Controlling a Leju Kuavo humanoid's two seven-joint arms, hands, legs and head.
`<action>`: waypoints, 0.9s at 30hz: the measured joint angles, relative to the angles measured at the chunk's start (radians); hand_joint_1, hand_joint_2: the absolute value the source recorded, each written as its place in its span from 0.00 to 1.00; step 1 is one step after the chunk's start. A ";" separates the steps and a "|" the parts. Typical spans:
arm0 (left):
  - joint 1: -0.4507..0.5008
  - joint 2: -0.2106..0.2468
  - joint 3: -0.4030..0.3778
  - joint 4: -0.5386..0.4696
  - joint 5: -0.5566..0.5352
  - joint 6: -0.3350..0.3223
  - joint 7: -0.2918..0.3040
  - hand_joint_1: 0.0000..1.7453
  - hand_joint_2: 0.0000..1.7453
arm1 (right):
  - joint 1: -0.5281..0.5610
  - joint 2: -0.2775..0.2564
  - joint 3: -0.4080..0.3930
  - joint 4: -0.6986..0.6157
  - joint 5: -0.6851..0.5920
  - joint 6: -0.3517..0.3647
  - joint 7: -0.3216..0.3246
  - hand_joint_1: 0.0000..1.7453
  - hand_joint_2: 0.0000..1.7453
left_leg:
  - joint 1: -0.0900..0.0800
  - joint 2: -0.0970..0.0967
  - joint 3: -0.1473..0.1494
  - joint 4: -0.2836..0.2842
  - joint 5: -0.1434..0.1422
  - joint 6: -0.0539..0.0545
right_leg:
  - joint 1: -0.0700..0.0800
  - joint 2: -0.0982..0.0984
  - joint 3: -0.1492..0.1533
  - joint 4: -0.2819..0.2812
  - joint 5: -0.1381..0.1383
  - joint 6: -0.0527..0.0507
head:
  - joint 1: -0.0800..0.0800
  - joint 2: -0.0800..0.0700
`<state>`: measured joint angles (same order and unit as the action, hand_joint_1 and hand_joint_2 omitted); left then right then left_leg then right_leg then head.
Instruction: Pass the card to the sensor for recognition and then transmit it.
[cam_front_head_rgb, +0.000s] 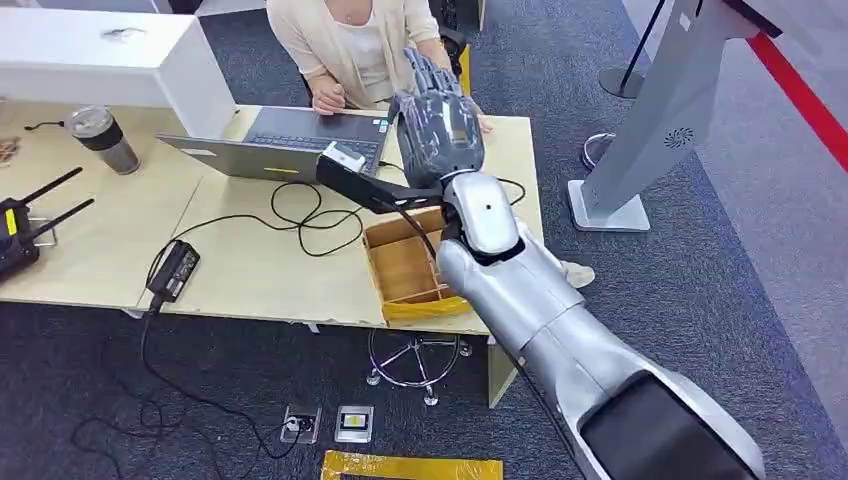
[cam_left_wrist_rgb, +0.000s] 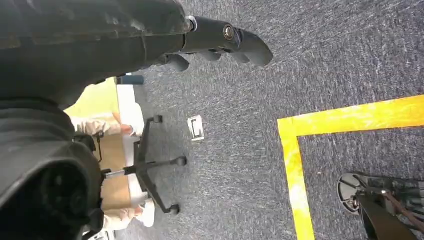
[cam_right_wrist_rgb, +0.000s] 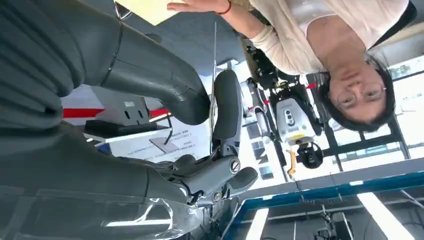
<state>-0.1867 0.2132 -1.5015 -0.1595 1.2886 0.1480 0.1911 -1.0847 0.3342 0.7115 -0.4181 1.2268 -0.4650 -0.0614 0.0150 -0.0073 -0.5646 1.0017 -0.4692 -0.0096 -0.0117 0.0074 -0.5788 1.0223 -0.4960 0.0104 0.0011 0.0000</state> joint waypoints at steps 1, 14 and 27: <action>0.000 0.000 0.000 0.000 -0.002 0.000 0.000 0.00 0.00 | -0.001 0.000 0.000 0.000 0.000 0.000 0.000 1.00 1.00 | 0.000 0.000 0.000 0.000 0.000 0.000 | 0.000 0.000 0.000 0.000 0.000 0.000 | 0.000 0.000; 0.000 -0.002 -0.007 0.000 -0.009 0.008 0.000 0.00 0.00 | -0.009 0.002 -0.002 0.000 0.012 0.039 -0.013 1.00 1.00 | 0.000 0.000 0.000 0.000 0.000 0.000 | 0.000 0.000 0.000 0.000 0.000 0.000 | 0.000 0.000; 0.000 -0.003 -0.008 0.000 -0.020 0.008 -0.004 0.00 0.00 | -0.010 0.002 -0.002 0.008 0.011 0.117 0.030 1.00 1.00 | 0.000 0.000 0.000 0.000 0.000 0.000 | 0.000 0.000 0.000 0.000 0.000 0.000 | 0.000 0.000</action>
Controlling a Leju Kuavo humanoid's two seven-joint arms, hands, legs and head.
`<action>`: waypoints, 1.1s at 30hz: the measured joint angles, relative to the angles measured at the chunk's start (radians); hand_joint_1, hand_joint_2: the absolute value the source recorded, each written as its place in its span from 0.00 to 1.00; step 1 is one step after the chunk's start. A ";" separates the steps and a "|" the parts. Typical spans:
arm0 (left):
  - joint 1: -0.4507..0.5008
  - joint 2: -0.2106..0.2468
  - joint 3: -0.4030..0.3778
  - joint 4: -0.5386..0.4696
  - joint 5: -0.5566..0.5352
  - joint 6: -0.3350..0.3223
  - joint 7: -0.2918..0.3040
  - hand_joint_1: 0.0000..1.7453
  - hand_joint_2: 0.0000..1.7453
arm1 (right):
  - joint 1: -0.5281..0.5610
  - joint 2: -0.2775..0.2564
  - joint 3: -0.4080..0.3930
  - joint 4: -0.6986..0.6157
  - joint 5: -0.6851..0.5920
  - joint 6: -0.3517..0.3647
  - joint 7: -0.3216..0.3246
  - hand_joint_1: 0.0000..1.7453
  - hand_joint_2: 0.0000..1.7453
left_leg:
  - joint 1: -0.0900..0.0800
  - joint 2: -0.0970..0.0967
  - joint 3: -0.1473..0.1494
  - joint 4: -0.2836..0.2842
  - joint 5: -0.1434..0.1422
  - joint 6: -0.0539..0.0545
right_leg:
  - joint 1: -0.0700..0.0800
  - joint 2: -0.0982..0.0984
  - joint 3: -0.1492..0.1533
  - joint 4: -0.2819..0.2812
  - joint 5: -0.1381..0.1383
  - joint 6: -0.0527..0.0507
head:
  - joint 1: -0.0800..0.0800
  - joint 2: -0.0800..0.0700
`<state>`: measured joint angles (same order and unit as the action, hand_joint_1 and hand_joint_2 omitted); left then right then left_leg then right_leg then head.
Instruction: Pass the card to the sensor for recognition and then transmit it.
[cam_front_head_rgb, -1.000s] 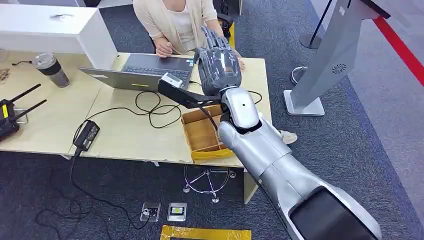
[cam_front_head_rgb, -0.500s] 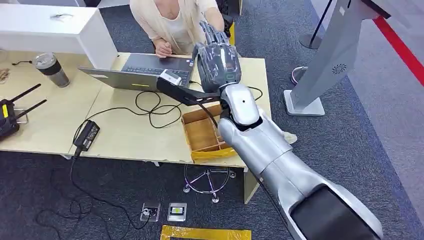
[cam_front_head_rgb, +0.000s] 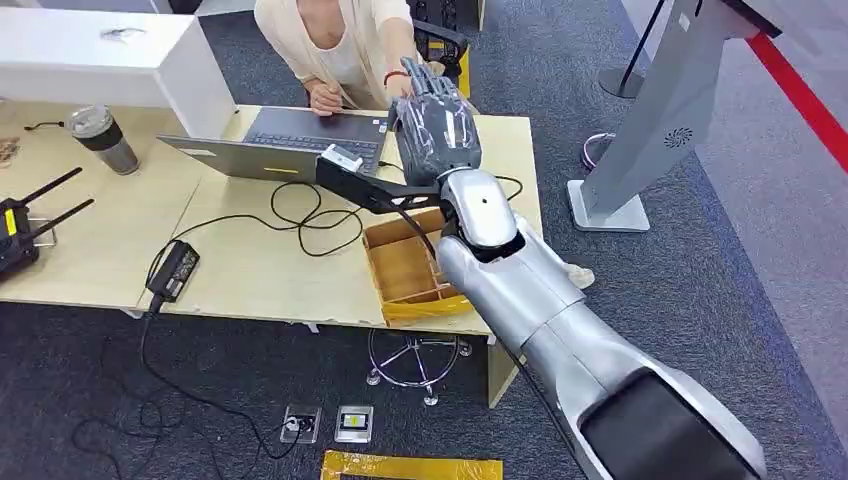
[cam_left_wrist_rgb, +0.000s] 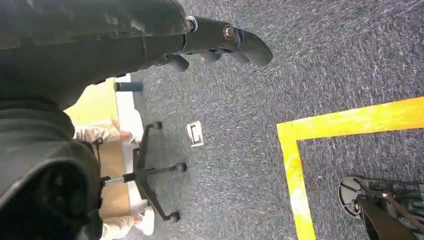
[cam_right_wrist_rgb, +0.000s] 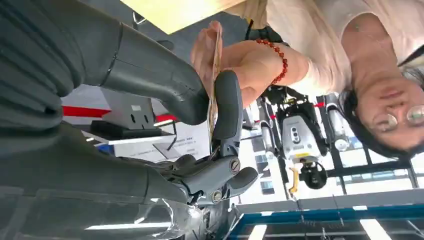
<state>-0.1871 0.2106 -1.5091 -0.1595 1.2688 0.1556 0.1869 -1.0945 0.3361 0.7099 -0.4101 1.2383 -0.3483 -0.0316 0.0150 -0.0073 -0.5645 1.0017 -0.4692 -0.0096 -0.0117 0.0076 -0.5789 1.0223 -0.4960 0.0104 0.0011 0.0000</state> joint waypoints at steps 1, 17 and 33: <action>0.000 0.000 0.000 0.000 0.000 0.000 0.000 0.00 0.00 | -0.001 0.000 0.000 0.002 0.000 0.005 0.003 1.00 1.00 | 0.000 0.000 0.000 0.000 0.000 0.000 | 0.000 0.000 0.000 0.000 0.000 0.000 | 0.000 0.000; 0.000 -0.002 0.000 0.000 0.005 -0.003 -0.002 0.00 0.00 | -0.010 -0.007 -0.003 0.020 0.028 0.048 0.050 0.00 0.00 | 0.000 0.000 0.000 0.000 0.000 0.000 | 0.000 0.000 0.000 0.000 0.000 0.000 | 0.000 0.000; 0.000 -0.001 0.000 0.000 -0.002 -0.022 -0.002 0.00 0.00 | -0.022 -0.029 -0.017 0.020 0.105 0.052 0.064 0.00 0.00 | 0.000 0.000 0.000 0.000 0.000 0.000 | 0.000 0.000 0.000 0.000 0.000 0.000 | 0.000 0.000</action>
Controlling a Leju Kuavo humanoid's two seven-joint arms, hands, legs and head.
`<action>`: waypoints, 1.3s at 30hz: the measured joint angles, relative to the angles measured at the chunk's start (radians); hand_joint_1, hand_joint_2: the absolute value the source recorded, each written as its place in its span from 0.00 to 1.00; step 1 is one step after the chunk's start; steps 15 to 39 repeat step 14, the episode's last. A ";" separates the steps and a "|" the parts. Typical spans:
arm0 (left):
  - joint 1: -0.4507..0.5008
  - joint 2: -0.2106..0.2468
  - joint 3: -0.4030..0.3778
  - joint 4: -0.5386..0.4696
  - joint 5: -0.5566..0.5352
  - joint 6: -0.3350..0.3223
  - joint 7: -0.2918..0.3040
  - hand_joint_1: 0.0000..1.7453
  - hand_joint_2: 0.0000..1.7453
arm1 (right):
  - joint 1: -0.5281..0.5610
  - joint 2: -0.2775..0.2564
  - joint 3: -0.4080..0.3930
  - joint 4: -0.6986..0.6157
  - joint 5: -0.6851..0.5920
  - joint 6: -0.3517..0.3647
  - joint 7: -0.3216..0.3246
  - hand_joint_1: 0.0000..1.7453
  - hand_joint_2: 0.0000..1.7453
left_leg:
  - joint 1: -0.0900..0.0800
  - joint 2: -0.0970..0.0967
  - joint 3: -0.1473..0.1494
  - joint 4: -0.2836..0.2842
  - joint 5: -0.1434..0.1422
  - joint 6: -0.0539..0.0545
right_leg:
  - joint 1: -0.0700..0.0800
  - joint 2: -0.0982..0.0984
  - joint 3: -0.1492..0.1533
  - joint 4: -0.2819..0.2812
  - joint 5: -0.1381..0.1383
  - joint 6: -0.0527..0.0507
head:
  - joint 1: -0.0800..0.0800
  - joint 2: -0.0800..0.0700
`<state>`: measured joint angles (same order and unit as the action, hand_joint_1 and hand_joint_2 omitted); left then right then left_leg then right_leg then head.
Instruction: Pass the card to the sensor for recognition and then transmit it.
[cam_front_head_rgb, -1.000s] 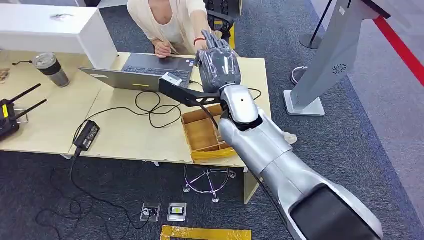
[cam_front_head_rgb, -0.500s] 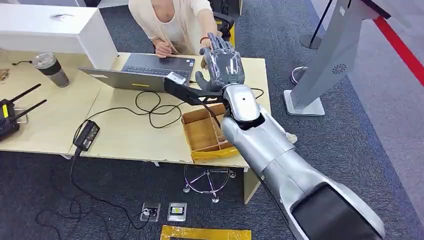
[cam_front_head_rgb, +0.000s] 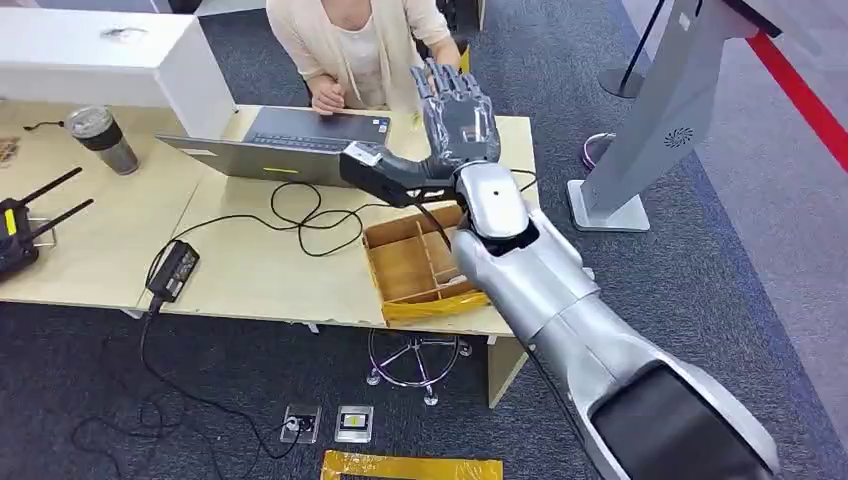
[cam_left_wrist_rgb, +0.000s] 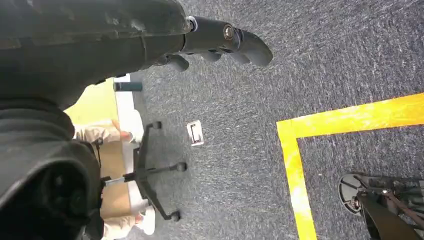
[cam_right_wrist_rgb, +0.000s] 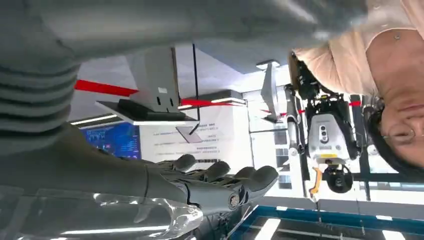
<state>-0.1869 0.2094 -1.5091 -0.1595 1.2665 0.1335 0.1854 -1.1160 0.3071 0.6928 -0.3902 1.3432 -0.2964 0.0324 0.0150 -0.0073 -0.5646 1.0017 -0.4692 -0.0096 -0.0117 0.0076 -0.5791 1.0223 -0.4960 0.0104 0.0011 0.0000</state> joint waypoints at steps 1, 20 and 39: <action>0.000 0.000 0.000 0.000 -0.002 -0.001 0.000 0.00 0.00 | -0.001 -0.002 0.000 0.000 0.002 -0.002 0.002 0.00 0.00 | 0.000 0.000 0.000 0.000 0.000 0.000 | 0.000 0.000 0.000 0.000 0.000 0.000 | 0.000 0.000; 0.000 0.007 0.000 0.000 -0.017 -0.032 -0.009 0.00 0.00 | -0.023 -0.030 -0.039 -0.001 0.015 -0.010 0.009 0.00 0.00 | 0.000 0.000 0.000 0.000 0.000 0.000 | 0.000 0.000 0.000 0.000 0.000 0.000 | 0.000 0.000; 0.000 0.007 0.000 0.000 -0.017 -0.032 -0.009 0.00 0.00 | -0.023 -0.030 -0.039 -0.001 0.015 -0.010 0.009 0.00 0.00 | 0.000 0.000 0.000 0.000 0.000 0.000 | 0.000 0.000 0.000 0.000 0.000 0.000 | 0.000 0.000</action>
